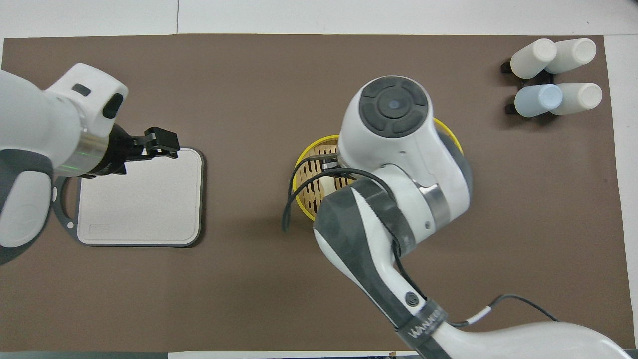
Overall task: Place bun in steamer
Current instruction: 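Carry the lid back over the steamer while the left gripper withdraws, then lower the lid onto the steamer and open the right gripper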
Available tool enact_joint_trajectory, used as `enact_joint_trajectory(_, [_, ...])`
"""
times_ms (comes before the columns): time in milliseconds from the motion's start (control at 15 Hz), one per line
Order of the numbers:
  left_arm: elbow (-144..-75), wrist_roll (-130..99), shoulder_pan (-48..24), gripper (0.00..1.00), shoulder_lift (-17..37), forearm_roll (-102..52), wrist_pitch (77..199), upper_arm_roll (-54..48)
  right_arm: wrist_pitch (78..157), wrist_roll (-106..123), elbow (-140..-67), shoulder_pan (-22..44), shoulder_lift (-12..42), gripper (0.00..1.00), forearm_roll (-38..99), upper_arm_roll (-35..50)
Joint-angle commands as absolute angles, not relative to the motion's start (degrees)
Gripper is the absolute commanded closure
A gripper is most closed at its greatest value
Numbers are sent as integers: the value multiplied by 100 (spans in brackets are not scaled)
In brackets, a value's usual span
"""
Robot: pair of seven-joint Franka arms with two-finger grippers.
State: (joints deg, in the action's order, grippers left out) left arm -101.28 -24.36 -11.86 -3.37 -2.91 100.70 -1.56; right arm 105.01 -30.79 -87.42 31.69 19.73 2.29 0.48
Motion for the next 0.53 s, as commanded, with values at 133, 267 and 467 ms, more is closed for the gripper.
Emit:
enact_joint_trajectory(133, [-9686, -1012, -405, 0, -369, -334, 9168, -220, 10914, -4199, -7611, 3848, 3251, 100, 18, -9])
enact_joint_trajectory(267, [-9686, -810, -352, 0, -378, -325, 9010, -211, 11205, -4525, -7611, 4077, 3410, 100, -52, -26])
enact_joint_trajectory(467, [-9686, -493, -290, 0, -430, -281, 8798, -185, 11259, -4535, -7620, 4043, 3428, 100, -44, -18])
